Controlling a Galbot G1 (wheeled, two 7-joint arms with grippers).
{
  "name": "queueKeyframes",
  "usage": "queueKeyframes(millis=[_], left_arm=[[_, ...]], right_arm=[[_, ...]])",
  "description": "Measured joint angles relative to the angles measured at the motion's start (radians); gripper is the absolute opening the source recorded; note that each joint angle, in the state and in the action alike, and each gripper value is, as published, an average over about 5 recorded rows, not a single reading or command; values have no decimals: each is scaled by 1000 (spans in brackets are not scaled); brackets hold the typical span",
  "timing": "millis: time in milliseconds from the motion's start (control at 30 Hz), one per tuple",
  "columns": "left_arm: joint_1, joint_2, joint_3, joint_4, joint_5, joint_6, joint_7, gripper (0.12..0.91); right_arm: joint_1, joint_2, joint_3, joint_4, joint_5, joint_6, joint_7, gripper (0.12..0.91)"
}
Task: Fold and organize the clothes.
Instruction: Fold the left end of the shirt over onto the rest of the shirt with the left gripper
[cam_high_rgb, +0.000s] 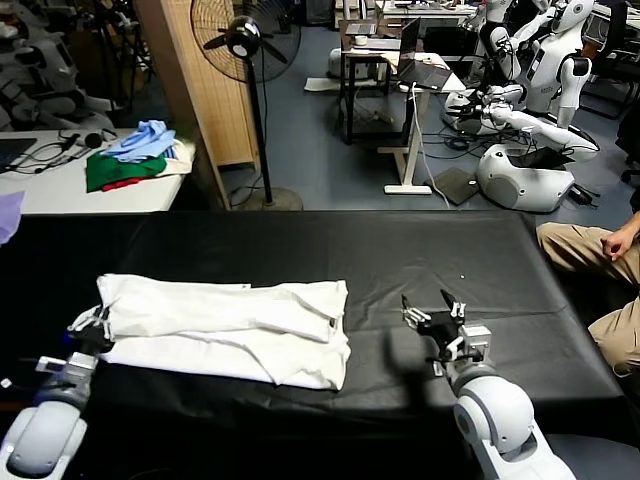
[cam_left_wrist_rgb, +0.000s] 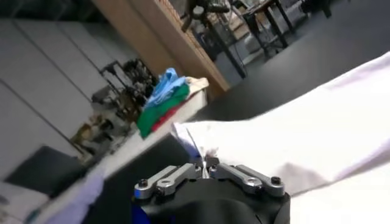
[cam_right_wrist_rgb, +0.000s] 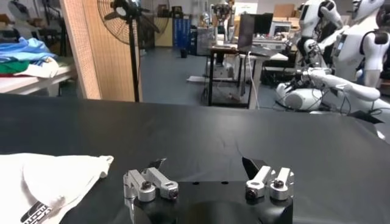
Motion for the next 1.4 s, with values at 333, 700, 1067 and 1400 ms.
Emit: queueKeyframes(millis=[333,700,1067,1400], left_arm=[[-60,-107,247,-242,-410,158,-77,144],[-187,-208,500,-293,-634,209,-116,144],[-194,-291,552,-245,-528,173,-109,144],[-202,-366,572,-213,-494,162,-111,335]], right_arm=[[-51,24,59,11,-27,2,-3,798],[-71,43,88,7,-50,2,-3,798],[-54,41,64,-7,-51,12,-19,798],[-25,16,18,-26,-54,75,-108,798]])
